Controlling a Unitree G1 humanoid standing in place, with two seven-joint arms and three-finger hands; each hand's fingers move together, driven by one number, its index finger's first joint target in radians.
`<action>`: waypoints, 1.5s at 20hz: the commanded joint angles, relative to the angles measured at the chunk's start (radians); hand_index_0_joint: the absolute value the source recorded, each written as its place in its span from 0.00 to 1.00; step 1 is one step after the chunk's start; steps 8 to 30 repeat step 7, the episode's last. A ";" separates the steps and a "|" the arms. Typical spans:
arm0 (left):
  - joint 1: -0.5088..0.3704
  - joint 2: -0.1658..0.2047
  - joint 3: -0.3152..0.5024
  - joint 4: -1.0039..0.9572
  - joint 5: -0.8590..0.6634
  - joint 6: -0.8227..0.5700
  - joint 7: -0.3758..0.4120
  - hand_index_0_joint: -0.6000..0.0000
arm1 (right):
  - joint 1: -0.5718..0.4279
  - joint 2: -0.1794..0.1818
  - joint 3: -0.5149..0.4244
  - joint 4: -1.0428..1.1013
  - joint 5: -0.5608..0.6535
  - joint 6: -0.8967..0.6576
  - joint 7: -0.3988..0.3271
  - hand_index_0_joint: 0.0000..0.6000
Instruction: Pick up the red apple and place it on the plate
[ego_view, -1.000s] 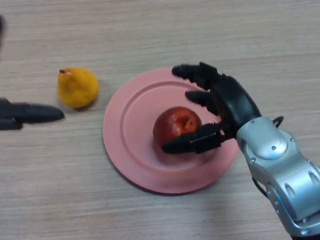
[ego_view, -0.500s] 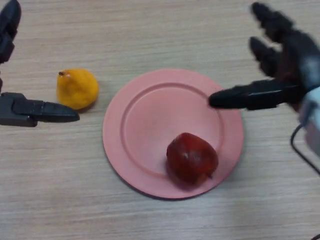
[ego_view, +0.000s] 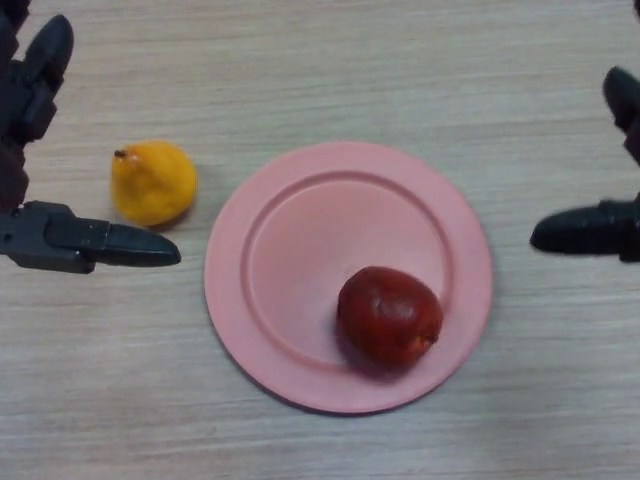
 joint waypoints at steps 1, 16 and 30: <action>-0.037 0.041 0.045 -0.071 0.006 -0.094 -0.015 1.00 | 0.005 -0.039 -0.077 -0.073 -0.094 -0.190 0.058 0.00; -0.044 0.038 0.034 -0.093 -0.016 -0.088 -0.029 1.00 | 0.026 -0.014 -0.104 -0.117 -0.127 -0.156 0.086 0.00; -0.044 0.038 0.034 -0.093 -0.016 -0.088 -0.029 1.00 | 0.026 -0.014 -0.104 -0.117 -0.127 -0.156 0.086 0.00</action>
